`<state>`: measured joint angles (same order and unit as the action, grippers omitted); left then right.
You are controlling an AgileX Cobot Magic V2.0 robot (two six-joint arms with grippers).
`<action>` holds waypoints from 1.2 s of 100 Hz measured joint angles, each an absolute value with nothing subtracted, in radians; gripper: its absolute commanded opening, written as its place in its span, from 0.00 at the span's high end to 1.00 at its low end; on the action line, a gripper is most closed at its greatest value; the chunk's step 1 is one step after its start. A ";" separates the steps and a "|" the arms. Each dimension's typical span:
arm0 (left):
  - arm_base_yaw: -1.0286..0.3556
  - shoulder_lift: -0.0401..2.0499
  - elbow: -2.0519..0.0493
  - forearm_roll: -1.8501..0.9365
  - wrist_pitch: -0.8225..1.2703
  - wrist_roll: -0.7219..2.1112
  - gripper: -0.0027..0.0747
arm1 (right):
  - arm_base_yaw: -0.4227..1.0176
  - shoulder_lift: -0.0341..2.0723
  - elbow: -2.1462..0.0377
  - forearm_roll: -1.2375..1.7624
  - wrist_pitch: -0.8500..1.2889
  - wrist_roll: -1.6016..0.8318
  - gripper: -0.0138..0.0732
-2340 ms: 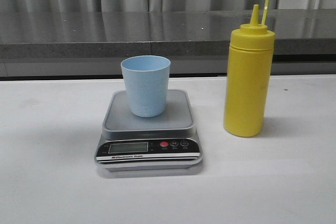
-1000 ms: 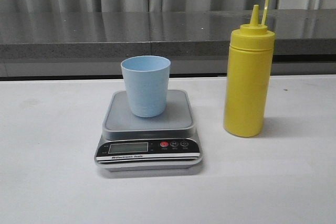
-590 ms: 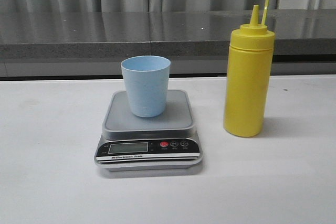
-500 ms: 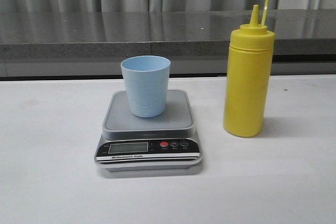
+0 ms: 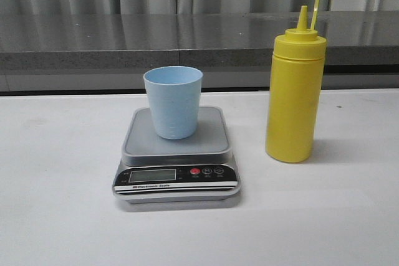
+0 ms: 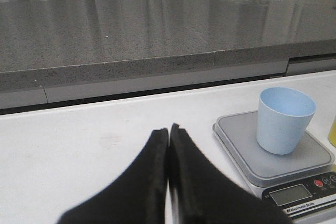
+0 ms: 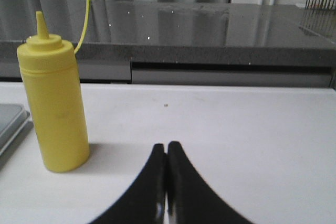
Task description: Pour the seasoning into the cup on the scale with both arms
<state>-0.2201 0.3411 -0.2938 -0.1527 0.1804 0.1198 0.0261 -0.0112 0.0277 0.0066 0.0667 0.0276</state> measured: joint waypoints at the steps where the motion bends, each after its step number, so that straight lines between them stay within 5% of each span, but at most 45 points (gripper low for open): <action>1: -0.220 0.341 -0.294 -0.153 0.180 0.120 0.99 | 0.026 -0.011 0.028 0.010 0.061 0.028 0.92; 32: -0.220 0.341 -0.294 -0.153 0.180 0.120 0.99 | 0.026 0.045 -0.060 0.057 0.007 0.031 0.92; 78: -0.220 0.341 -0.294 -0.153 0.180 0.120 0.99 | 0.034 0.596 -0.445 0.082 0.048 0.037 0.92; 120: -0.220 0.341 -0.294 -0.153 0.180 0.120 0.99 | 0.299 0.958 -0.459 0.104 -0.177 0.039 0.92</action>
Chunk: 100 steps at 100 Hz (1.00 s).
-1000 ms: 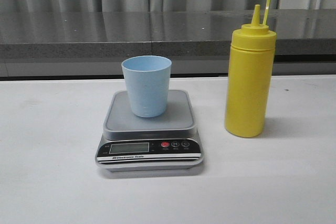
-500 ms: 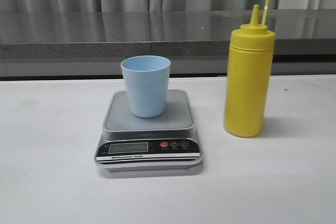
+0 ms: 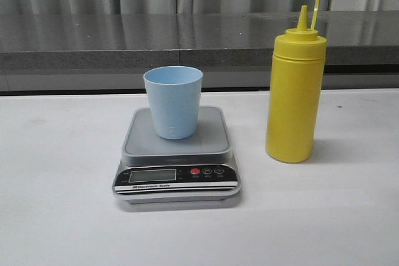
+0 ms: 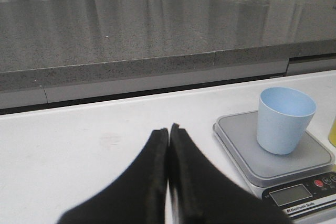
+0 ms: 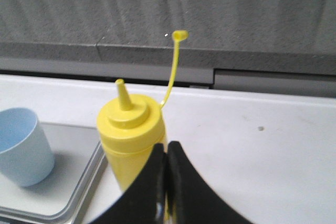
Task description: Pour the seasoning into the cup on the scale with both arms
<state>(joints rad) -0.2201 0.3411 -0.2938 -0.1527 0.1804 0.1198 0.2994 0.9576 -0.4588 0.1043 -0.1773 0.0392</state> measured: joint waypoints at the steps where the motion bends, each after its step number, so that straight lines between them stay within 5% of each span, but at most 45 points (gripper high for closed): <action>1: -0.220 0.341 -0.294 -0.153 0.180 0.120 0.99 | 0.305 0.968 -0.459 0.104 -0.181 0.039 0.92; 34: -0.220 0.341 -0.294 -0.153 0.180 0.120 0.99 | 0.319 1.174 -0.455 0.097 -0.266 0.039 0.86; 46: -0.220 0.341 -0.294 -0.153 0.180 0.120 0.99 | 0.319 1.188 -0.419 0.067 -0.338 0.039 0.63; 66: -0.220 0.341 -0.294 -0.153 0.180 0.120 0.99 | 0.319 1.188 -0.314 0.019 -0.519 0.039 0.07; 100: -0.220 0.341 -0.294 -0.153 0.180 0.120 0.99 | 0.320 1.245 -0.264 -0.009 -0.689 0.039 0.11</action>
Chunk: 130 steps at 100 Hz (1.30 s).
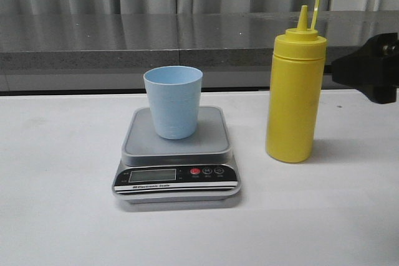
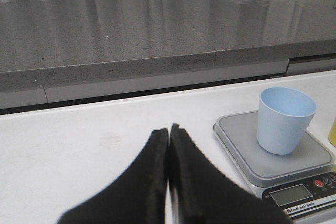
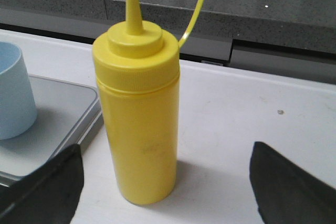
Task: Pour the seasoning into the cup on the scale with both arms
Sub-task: 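Move the right gripper in and grasp the yellow squeeze bottle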
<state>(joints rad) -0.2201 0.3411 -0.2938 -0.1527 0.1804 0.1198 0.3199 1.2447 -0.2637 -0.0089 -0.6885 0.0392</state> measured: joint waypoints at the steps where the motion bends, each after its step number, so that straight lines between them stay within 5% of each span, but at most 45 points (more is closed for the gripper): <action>1: -0.220 0.341 -0.294 -0.153 0.180 0.120 0.99 | 0.320 1.249 -0.264 -0.011 -0.694 0.039 0.11; 46: -0.220 0.341 -0.294 -0.153 0.180 0.120 0.99 | 0.325 1.590 -0.290 -0.091 -1.045 0.039 0.11; 130: -0.220 0.341 -0.294 -0.153 0.180 0.120 0.99 | 0.325 1.838 -0.552 -0.105 -1.041 0.039 0.11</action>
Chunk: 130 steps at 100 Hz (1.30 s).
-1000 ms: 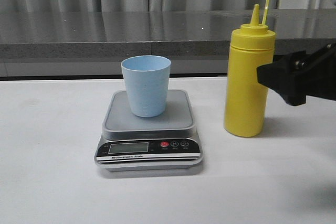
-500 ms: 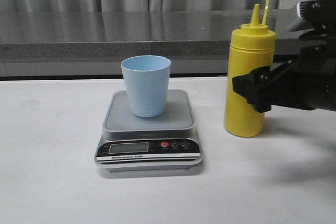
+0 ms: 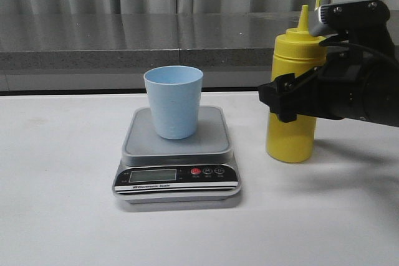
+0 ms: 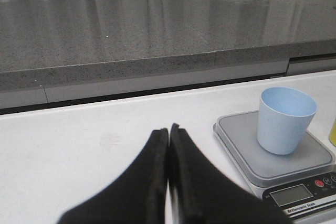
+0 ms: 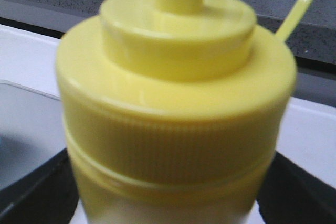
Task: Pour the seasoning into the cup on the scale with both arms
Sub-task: 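Move the right gripper in and grasp the yellow squeeze bottle, then lift the yellow bottle and tilt its nozzle down over the cup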
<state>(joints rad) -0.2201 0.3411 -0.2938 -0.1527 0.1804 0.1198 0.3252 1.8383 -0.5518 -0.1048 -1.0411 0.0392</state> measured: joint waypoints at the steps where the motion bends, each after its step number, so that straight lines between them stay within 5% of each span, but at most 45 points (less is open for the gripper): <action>1: -0.220 0.341 -0.294 -0.153 0.180 0.120 0.99 | 0.325 1.841 -0.552 -0.105 -1.041 0.039 0.11; 18: -0.220 0.341 -0.294 -0.153 0.180 0.120 0.99 | 0.325 1.856 -0.562 -0.108 -1.039 0.039 0.15; 46: -0.220 0.341 -0.294 -0.153 0.180 0.120 0.99 | 0.325 1.856 -0.563 -0.124 -1.039 0.039 0.57; 95: -0.220 0.341 -0.294 -0.153 0.180 0.120 0.99 | 0.325 1.730 -0.566 -0.214 -1.012 -0.039 0.58; 130: -0.220 0.341 -0.294 -0.153 0.180 0.120 0.99 | 0.334 1.693 -0.723 -0.418 -0.700 -0.079 0.58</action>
